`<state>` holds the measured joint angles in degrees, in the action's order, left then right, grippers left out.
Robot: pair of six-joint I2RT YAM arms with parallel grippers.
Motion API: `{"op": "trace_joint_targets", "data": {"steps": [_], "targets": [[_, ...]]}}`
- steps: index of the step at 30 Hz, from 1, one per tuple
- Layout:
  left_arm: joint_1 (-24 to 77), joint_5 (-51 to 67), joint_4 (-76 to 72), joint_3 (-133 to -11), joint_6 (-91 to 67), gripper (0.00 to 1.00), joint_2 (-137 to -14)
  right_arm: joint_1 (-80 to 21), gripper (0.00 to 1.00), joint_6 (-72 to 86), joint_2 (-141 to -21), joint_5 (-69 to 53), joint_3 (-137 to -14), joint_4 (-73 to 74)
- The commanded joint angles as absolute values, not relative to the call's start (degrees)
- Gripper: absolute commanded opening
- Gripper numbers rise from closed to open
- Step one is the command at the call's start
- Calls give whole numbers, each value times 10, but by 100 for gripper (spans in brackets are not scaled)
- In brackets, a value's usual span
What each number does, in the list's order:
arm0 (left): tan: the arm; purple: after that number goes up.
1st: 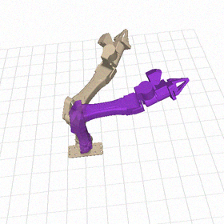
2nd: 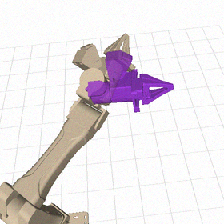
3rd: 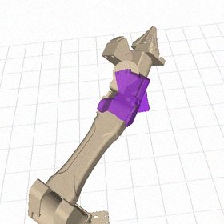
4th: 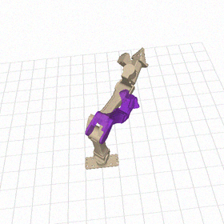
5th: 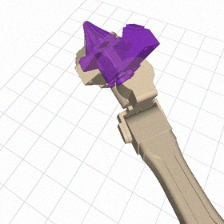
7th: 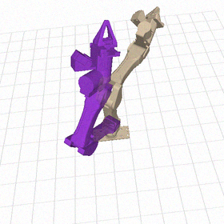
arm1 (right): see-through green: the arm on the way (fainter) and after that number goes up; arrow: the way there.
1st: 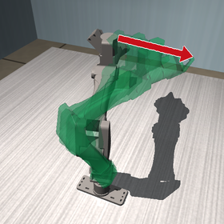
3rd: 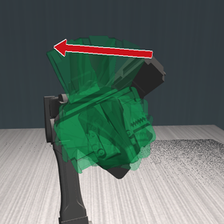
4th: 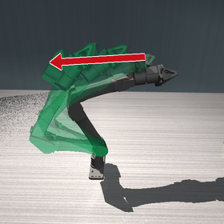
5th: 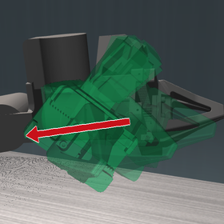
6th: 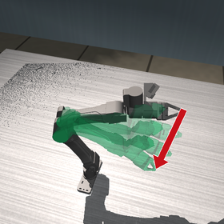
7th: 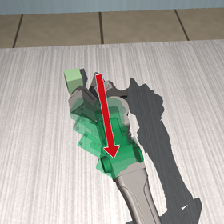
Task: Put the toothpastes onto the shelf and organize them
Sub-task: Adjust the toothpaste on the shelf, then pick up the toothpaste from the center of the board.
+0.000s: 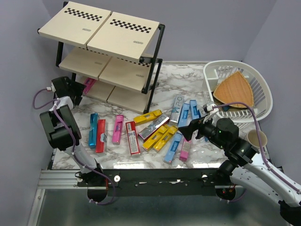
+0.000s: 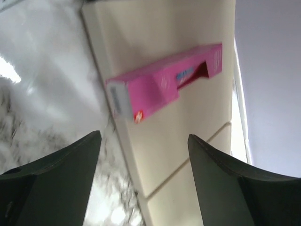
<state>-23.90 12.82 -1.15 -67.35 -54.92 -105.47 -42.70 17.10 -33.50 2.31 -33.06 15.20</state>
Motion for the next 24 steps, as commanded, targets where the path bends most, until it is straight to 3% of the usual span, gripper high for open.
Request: {"op": "trace_joint_targets", "data": {"steps": [1, 7, 15, 24], "targets": [[-234, 95, 27, -614, -480, 90, -934, -430, 100, 173, -335, 29, -349, 170], [-166, 6, 97, -519, -392, 99, -771, -430, 100, 176, -342, 4, -352, 173], [-6, -111, 221, -441, -337, 99, -544, -430, 100, 171, -352, -25, -353, 174], [231, -154, 311, -392, -402, 99, -482, -430, 100, 168, -358, -42, -342, 157]]}}
